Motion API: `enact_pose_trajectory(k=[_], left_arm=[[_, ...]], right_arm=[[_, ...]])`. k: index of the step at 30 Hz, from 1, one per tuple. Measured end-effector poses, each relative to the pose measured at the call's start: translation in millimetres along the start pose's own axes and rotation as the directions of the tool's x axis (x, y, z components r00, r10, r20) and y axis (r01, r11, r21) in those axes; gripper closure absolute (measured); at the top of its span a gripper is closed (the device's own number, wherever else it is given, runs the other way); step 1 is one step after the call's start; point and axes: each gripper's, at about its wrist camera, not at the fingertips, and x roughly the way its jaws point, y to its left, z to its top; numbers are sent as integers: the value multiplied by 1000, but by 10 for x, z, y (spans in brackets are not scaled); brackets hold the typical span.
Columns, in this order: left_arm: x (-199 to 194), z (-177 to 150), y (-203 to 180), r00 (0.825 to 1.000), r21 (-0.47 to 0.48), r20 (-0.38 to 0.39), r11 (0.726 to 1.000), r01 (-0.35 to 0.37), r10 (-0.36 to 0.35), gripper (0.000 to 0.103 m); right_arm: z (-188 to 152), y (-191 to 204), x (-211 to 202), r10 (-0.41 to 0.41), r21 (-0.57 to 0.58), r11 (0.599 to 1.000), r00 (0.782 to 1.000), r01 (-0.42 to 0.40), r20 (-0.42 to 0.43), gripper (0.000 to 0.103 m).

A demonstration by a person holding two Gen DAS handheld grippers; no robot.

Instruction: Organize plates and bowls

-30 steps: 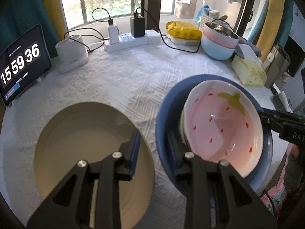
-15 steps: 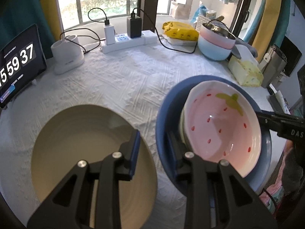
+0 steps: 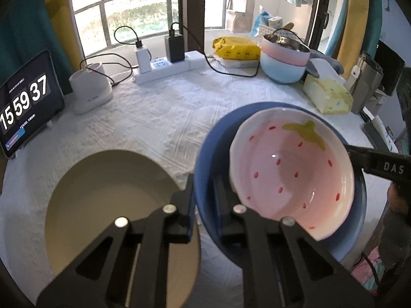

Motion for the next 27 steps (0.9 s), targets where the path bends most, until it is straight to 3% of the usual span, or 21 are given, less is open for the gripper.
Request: enact_pose_trajectory(k=[4,27], left_arm=[[-15,-20,49,1000,-49,14,998,28,-28,93],[-152,-14,-59,999,-44,25,998,42,-41,95]], right_arm=[[-21,140,-5,-18,-25,1000,1000,18,26,95],[-105,119,-193,-67,29,997,996,66,54,96]])
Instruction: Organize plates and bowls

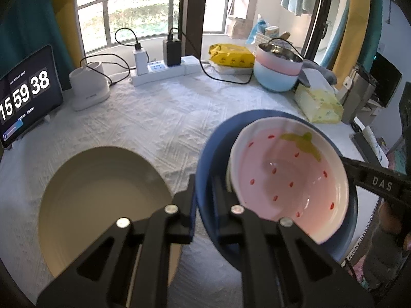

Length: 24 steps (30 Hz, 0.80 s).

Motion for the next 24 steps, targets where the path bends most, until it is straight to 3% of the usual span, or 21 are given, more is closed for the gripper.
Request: enact_pose_trajectory(k=[24], left_arm=[[-373,33,-25,998,-12,63,1000,16,-15,95]], right_arm=[[50,144,-378,11,-31,999,998,-9,66,96]])
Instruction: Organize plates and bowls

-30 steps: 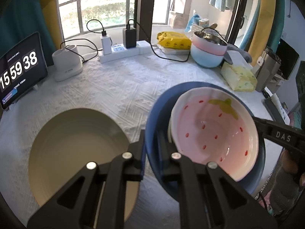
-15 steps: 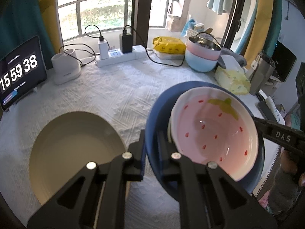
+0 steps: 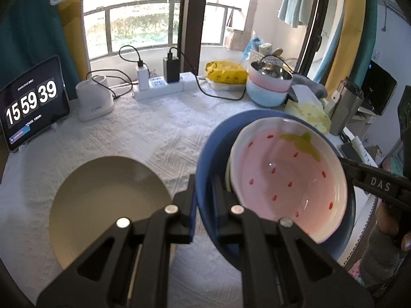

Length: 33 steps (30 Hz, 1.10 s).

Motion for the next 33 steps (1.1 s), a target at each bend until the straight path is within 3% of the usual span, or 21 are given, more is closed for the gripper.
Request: enact_pose_trajectory(k=[17,33], left_arm=[[-256,-4,291,999,-43,41,999,-5,7,95],[-340,-24,800,998,-111,56,994,-25,31,95]], right_arm=[[59,375,-47,11,-61,998,1000,-11,12,96],[123,853,210,39,-116,992,999,-41,-20,96]])
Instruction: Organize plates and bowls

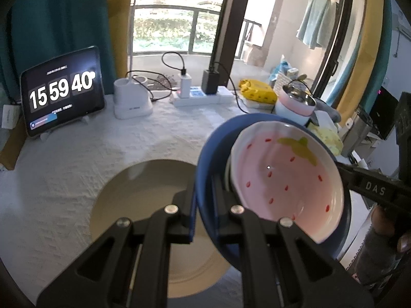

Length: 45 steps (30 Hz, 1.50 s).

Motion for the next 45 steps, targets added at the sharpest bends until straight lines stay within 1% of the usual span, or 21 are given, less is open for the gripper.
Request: enact_pose_trajectory(k=[13,26,45], left_arm=[[-51,-60,365,999,-52,1,998,-37,37,95],[-106,-89,648,997,-103,9,992,-69,71,95],[30,-134,1019,993,-157,-37,981,-114,109,95]], right_arm=[[18,322,231,27,-48,998,999,-29,-33,96],[62,606,426,54,-85,995,997,-59,-61,95],[83,857,829,78,-98,991,988,-92,-135,95]])
